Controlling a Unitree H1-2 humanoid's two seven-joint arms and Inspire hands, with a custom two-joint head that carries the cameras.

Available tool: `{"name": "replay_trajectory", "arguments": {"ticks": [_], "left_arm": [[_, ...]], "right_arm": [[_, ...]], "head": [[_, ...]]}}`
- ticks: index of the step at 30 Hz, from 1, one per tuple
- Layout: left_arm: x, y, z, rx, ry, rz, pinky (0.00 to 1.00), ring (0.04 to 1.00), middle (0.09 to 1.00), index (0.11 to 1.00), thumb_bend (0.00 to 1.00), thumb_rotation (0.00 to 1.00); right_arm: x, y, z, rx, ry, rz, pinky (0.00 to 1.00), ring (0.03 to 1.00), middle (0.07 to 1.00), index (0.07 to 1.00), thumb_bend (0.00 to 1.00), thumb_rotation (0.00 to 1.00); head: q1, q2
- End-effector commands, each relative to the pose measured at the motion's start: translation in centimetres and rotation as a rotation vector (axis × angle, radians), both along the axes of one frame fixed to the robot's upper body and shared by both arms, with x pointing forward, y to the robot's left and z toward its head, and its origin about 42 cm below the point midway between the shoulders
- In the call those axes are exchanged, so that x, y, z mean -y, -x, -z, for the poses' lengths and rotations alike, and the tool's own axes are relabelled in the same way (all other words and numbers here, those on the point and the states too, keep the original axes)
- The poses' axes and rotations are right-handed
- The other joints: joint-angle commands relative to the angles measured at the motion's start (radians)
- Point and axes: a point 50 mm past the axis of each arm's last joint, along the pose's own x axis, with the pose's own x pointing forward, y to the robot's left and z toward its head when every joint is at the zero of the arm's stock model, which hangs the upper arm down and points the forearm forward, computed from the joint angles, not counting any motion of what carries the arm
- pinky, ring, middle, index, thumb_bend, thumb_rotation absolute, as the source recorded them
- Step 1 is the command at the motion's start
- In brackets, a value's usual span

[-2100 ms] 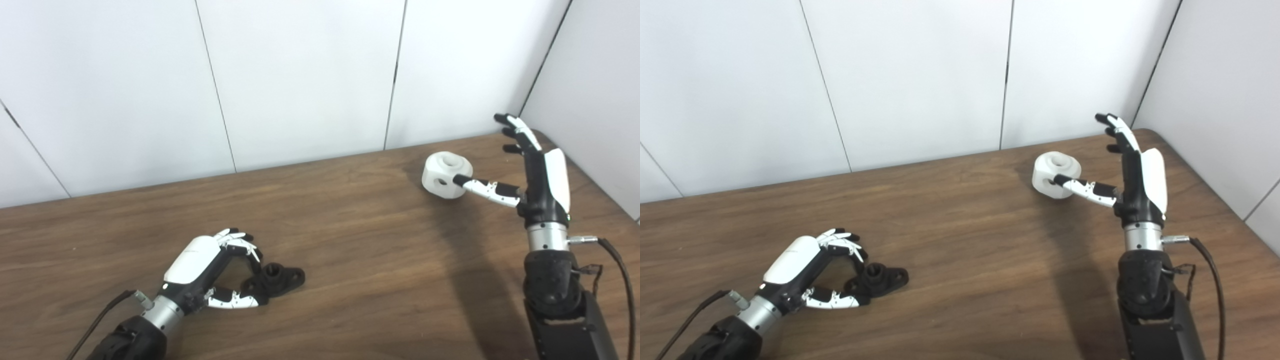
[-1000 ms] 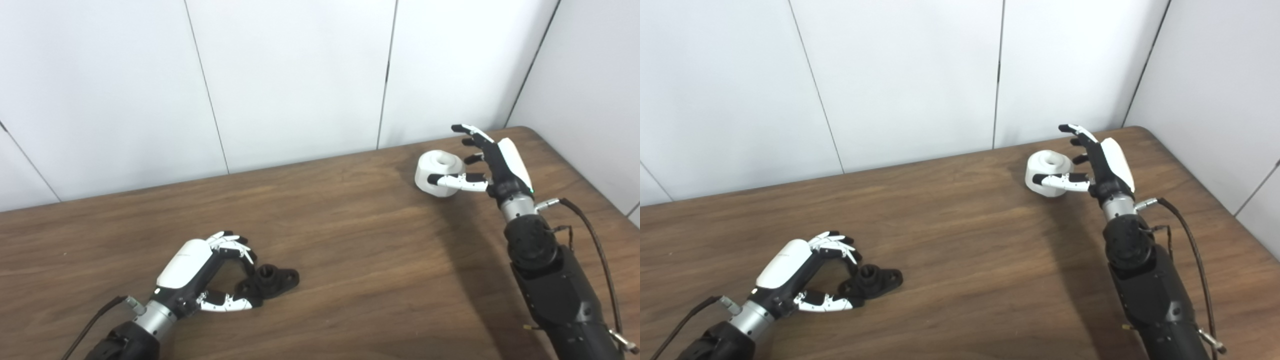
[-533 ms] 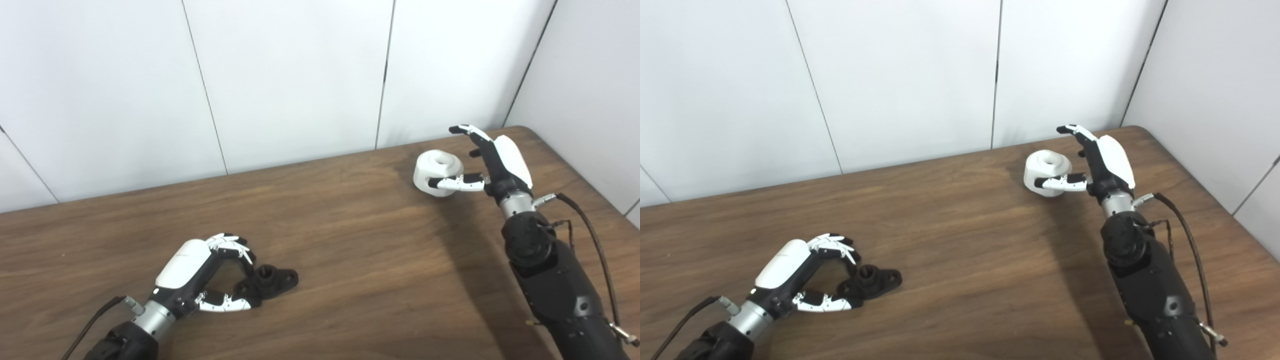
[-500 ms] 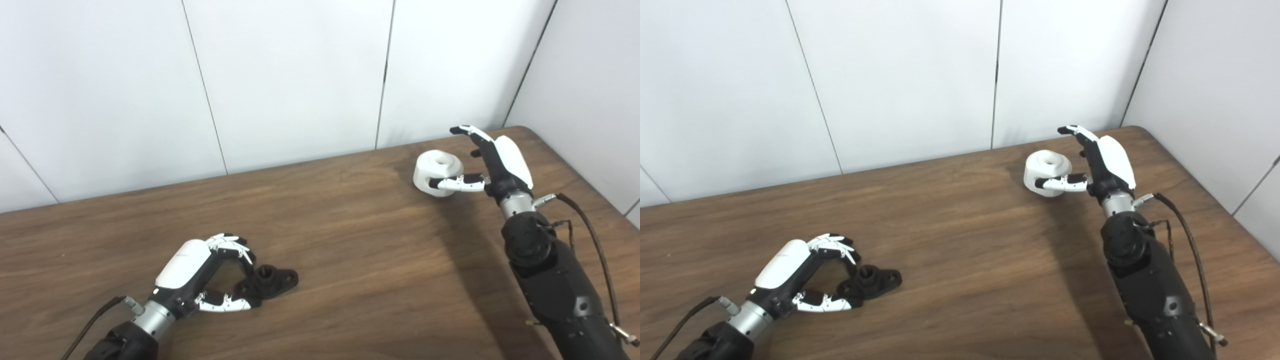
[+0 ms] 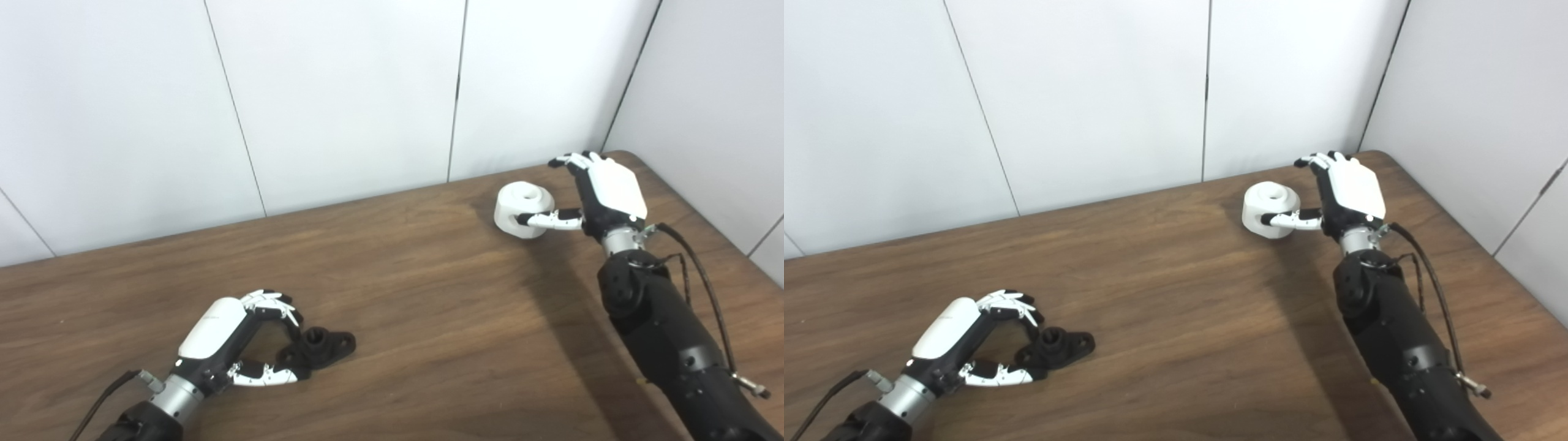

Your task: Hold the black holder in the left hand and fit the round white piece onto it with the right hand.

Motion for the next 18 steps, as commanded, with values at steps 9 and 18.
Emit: {"name": "replay_trajectory", "arguments": {"ticks": [9,18], "left_arm": [[-0.2,0.5,1.2,-0.055,-0.079,0.034,0.89,0.821,0.667,0.482,0.52,0.05],[-0.3,0.5,0.9,-0.05,-0.084,0.033,0.9,0.82,0.667,0.482,0.52,0.05]], "right_arm": [[0.7,-1.6,-3.5,0.003,0.098,0.063,1.0,1.0,0.924,0.732,0.88,0.7],[0.3,-2.3,-2.9,-0.048,0.103,0.072,1.0,1.0,0.947,0.714,0.9,0.74]], "head": [[-0.005,0.0],[-0.011,0.0]]}}
